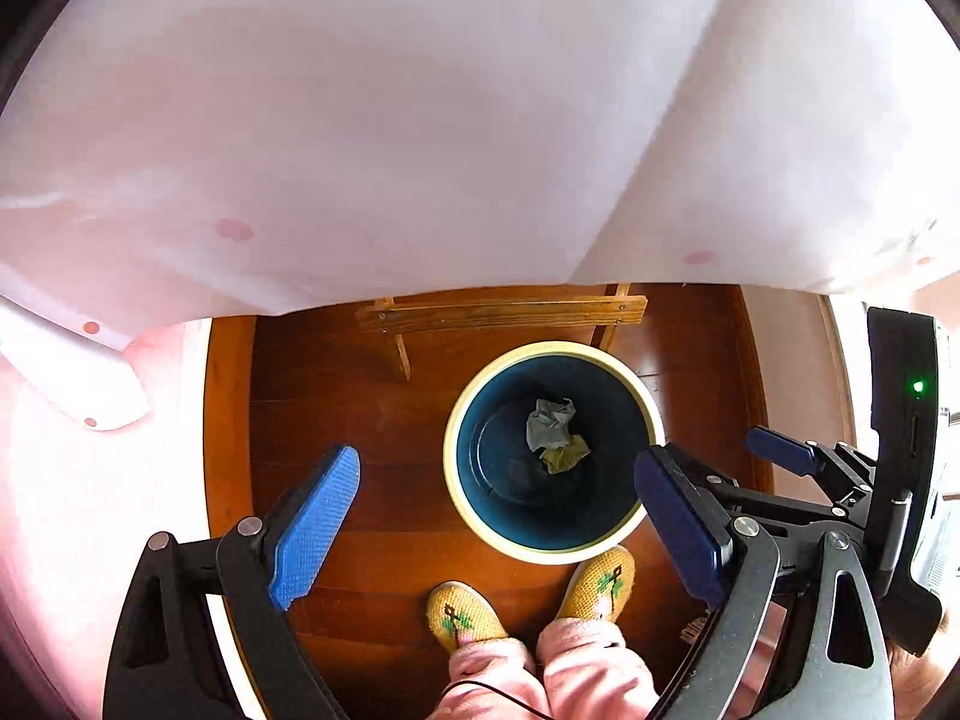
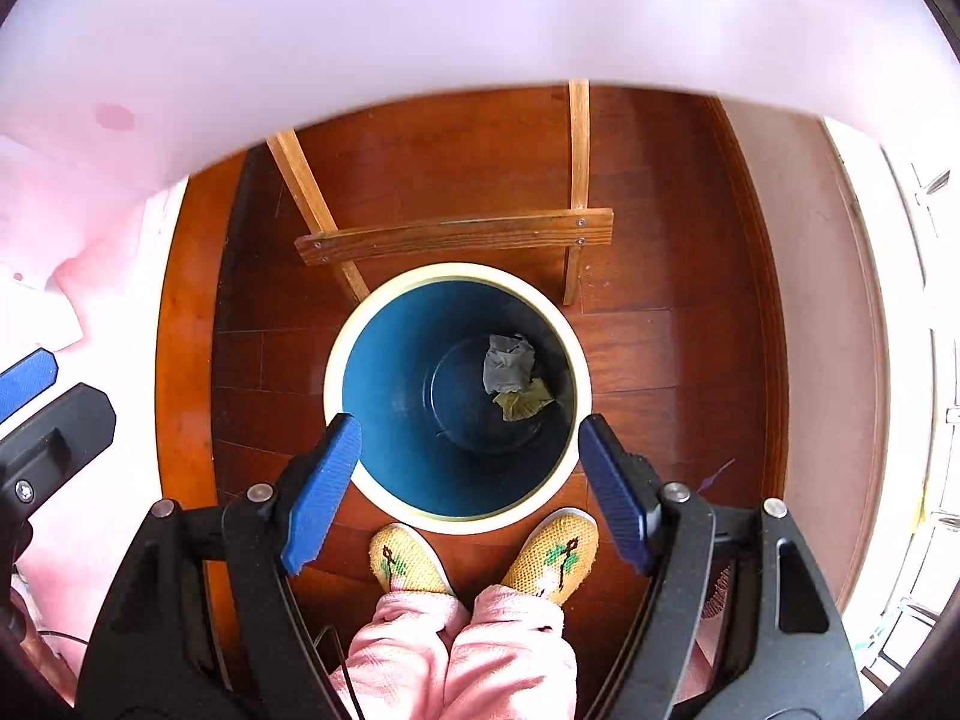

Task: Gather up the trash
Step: 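Open both grippers to drop the tissue and yellow paper into the bin, then raise both tools back toward the remaining trash on the table, then grasp the orange snack bag with the left gripper while the right grasps the black card, then carry the orange bag and black card down over the trash bin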

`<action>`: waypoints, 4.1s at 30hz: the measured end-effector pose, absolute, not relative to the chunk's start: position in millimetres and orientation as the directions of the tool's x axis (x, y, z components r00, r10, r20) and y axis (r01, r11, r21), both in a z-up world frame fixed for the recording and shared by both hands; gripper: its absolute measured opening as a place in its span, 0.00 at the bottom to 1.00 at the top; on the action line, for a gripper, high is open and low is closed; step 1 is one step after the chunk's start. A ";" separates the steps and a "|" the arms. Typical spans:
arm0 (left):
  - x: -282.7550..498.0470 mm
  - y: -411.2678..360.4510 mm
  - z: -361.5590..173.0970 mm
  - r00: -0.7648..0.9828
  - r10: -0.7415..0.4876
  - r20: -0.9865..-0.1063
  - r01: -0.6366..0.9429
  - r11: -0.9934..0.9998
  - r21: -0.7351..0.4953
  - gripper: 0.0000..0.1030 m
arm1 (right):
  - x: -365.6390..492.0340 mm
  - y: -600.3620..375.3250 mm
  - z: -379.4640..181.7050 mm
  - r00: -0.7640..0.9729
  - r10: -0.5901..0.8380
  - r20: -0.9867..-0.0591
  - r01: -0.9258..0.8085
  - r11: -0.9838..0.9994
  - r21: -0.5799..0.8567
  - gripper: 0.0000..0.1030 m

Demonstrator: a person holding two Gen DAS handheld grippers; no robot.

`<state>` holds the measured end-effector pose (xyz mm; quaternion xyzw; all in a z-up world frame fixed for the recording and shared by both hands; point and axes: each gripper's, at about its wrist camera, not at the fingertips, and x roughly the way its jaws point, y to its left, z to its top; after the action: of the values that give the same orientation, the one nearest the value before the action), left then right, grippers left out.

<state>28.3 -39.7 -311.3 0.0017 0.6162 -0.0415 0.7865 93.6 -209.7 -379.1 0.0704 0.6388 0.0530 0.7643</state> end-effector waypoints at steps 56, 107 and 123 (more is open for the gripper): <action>188.4 -73.4 -23.5 0.405 -0.222 -0.887 0.041 0.974 -0.225 0.77 | 249.1 -272.6 -15.0 0.502 0.068 -0.862 -0.164 0.986 -0.018 0.53; 271.7 -187.3 -121.9 0.269 -0.204 -0.941 -0.047 0.973 -0.224 0.08 | 336.3 -297.8 -97.3 0.232 0.382 -0.895 -0.423 0.868 0.261 0.00; 173.8 -94.8 -58.6 0.347 -0.112 -0.931 0.019 0.993 -0.113 0.04 | 277.2 -255.5 -81.8 0.194 0.408 -0.892 -0.458 0.842 0.285 0.00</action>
<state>173.8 -94.8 -58.6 -0.0410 0.5699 -0.0401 0.8197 277.2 -255.5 -81.8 -0.0220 0.5696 0.2803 0.7723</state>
